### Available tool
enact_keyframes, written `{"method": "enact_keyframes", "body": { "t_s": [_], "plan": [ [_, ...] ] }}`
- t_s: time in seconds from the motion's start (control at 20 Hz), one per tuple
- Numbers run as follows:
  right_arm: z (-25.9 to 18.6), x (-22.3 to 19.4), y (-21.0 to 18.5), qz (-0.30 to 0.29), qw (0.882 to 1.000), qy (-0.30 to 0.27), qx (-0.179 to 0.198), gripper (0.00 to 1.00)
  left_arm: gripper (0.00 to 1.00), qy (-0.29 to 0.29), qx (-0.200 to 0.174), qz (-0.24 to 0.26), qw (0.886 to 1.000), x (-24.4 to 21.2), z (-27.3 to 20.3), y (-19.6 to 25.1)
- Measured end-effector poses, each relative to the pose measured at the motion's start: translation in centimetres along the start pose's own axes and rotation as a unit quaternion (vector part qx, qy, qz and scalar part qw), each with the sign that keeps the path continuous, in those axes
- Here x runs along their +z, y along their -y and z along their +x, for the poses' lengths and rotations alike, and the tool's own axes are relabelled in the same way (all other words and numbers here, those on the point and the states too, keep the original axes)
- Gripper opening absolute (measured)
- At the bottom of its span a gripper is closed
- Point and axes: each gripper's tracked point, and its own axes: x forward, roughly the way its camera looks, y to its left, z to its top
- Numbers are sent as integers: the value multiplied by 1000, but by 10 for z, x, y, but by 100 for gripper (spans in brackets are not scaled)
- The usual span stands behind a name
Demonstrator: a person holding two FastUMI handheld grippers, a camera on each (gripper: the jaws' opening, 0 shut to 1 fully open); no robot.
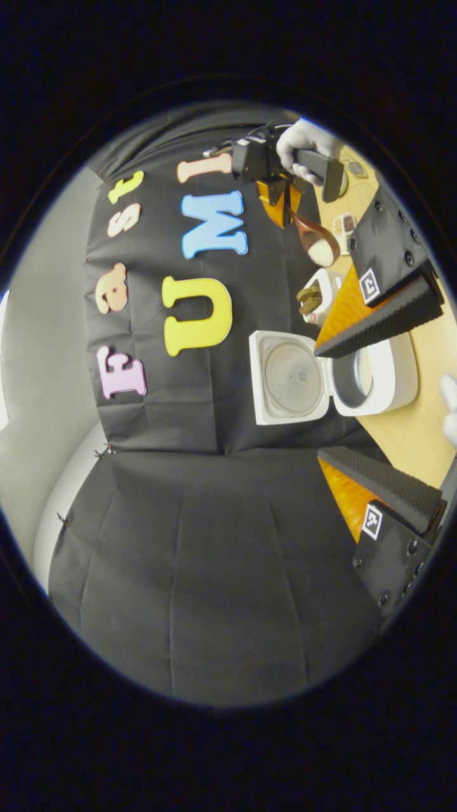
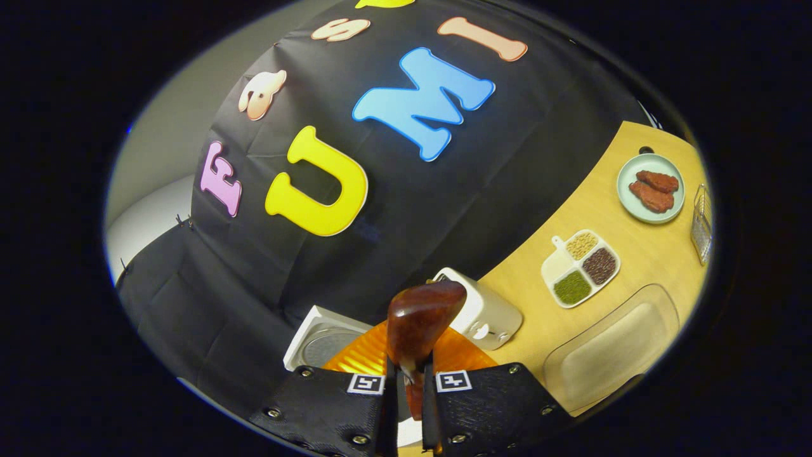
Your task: Close the left gripper, press the button to open the rice cooker; take a wooden spoon from the chopstick holder with the right hand, scoop a spoonful of rice and pour it into the rice cooker, then put the wooden spoon back into the chopstick holder.
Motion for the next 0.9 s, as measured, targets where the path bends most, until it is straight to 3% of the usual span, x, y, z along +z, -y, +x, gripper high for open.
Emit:
{"method": "enact_keyframes", "body": {
  "t_s": [0.2, 0.4, 0.65, 0.8, 0.9],
  "plan": [
    [41, -47, -46, -5, 1000, -25, 18, 15, 99, 1, 22, -2, 1000, -2, -1, -20],
    [85, -108, -65, -29, 998, -61, 16, 15, 96, -3, 41, -9, 999, -4, -3, -35],
    [110, -152, -53, -65, 994, -82, 0, 15, 99, 0, 60, -4, 998, 0, -7, -51],
    [116, -152, -45, -92, 993, -74, -16, 15, 99, -5, 71, -1, 997, -3, -8, -55],
    [118, -148, -40, -144, 987, -60, -24, 15, 99, -8, 74, 0, 997, -7, -10, -57]
  ]
}}
